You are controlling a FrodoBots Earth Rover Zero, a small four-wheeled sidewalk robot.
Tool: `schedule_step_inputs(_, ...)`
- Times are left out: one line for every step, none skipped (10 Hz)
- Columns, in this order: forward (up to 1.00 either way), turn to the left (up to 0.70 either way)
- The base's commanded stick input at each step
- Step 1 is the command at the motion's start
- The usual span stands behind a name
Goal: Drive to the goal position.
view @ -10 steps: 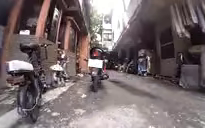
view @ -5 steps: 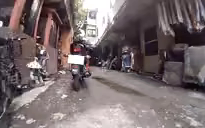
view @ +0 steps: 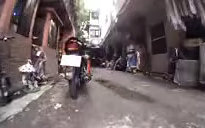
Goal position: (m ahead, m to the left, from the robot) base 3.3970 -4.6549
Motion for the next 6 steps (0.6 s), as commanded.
schedule_step_inputs(0.0, 0.41)
schedule_step_inputs(0.0, 0.18)
schedule_step_inputs(-0.57, 0.0)
schedule_step_inputs(-0.7, 0.0)
schedule_step_inputs(-0.13, 0.0)
schedule_step_inputs(0.0, 0.0)
